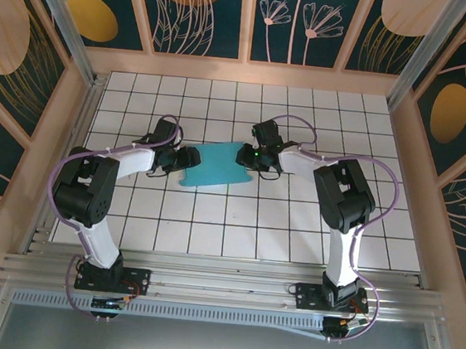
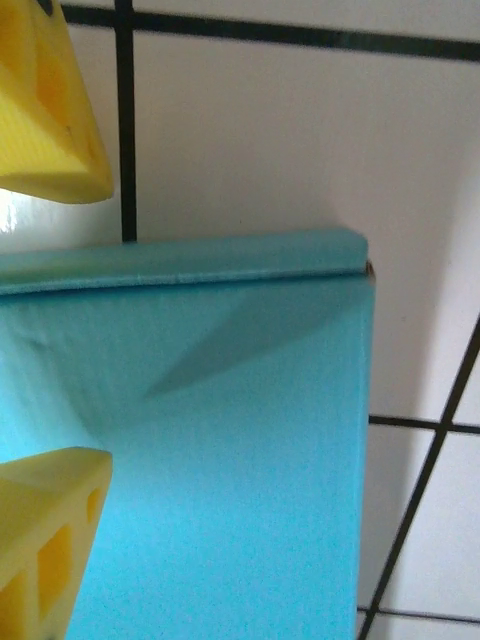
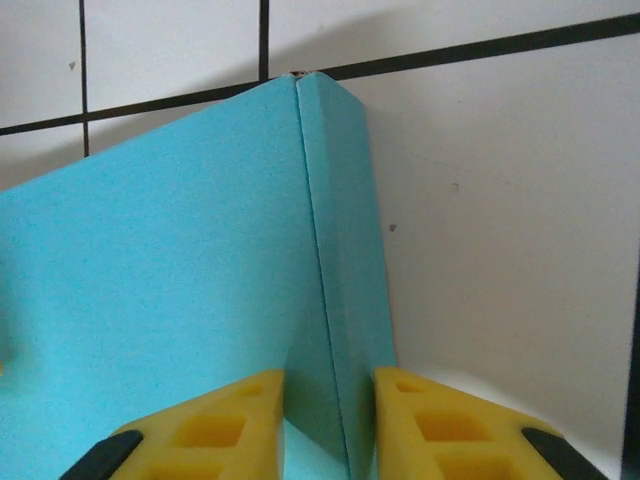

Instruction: Fold the paper box

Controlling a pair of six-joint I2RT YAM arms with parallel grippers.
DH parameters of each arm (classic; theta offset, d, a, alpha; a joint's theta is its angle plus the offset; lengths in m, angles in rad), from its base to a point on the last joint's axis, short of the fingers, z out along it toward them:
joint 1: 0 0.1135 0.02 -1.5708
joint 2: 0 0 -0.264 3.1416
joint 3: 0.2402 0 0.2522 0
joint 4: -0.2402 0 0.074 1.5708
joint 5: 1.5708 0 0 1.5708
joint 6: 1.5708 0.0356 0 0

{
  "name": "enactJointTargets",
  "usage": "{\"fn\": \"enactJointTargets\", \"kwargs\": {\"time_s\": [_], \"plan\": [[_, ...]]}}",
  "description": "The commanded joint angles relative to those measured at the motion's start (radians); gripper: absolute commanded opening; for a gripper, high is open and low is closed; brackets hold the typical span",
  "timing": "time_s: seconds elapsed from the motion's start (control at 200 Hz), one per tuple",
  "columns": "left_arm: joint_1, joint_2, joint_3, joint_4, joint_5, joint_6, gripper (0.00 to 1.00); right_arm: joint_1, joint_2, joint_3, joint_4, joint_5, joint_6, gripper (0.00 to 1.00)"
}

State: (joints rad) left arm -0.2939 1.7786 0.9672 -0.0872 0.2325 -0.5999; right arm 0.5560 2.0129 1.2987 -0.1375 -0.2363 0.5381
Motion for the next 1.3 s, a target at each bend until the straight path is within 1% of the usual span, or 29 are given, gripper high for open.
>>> {"fn": "enactJointTargets", "kwargs": {"time_s": [0.0,0.075,0.14,0.19,0.28,0.385,0.47,0.576,0.711,0.921,0.986,1.121,1.146,1.236,1.291], "plan": [[-0.001,0.016,-0.026,0.073,0.088,-0.055,0.67,-0.030,0.041,-0.042,0.028,-0.049,0.018,0.23],[-0.002,0.012,-0.023,0.080,0.093,-0.064,0.68,-0.053,0.046,-0.074,0.061,-0.091,0.032,0.19],[-0.002,-0.006,-0.017,0.073,0.079,-0.063,0.69,-0.070,0.057,-0.103,0.091,-0.132,0.030,0.19],[0.000,-0.023,-0.010,0.067,0.073,-0.063,0.74,-0.078,0.068,-0.119,0.102,-0.145,0.019,0.18],[-0.001,-0.059,-0.007,0.054,0.072,-0.064,0.82,-0.090,0.082,-0.139,0.094,-0.134,-0.011,0.18],[0.006,-0.139,-0.021,0.047,0.031,-0.081,0.86,-0.116,0.088,-0.167,0.109,-0.146,-0.013,0.18],[0.023,-0.177,-0.043,0.051,0.010,-0.114,0.87,-0.144,0.097,-0.183,0.130,-0.182,-0.004,0.18],[0.045,-0.192,-0.074,0.080,0.041,-0.151,0.87,-0.169,0.109,-0.192,0.153,-0.229,-0.004,0.18],[0.050,-0.157,-0.077,0.105,0.124,-0.153,0.86,-0.185,0.125,-0.198,0.176,-0.265,-0.002,0.18],[0.049,-0.102,-0.098,0.154,0.167,-0.191,0.86,-0.192,0.136,-0.205,0.185,-0.264,0.008,0.18],[0.050,-0.081,-0.108,0.178,0.191,-0.209,0.85,-0.194,0.140,-0.202,0.181,-0.259,0.009,0.18],[0.050,-0.071,-0.168,0.331,0.286,-0.292,0.80,-0.200,0.144,-0.203,0.177,-0.262,0.017,0.17],[0.050,-0.043,-0.178,0.356,0.299,-0.305,0.79,-0.200,0.144,-0.203,0.176,-0.263,0.016,0.17],[0.050,-0.039,-0.199,0.412,0.316,-0.337,0.69,-0.201,0.144,-0.200,0.175,-0.272,0.017,0.17],[0.050,-0.039,-0.210,0.448,0.325,-0.363,0.60,-0.201,0.142,-0.199,0.179,-0.284,0.018,0.18]]}}
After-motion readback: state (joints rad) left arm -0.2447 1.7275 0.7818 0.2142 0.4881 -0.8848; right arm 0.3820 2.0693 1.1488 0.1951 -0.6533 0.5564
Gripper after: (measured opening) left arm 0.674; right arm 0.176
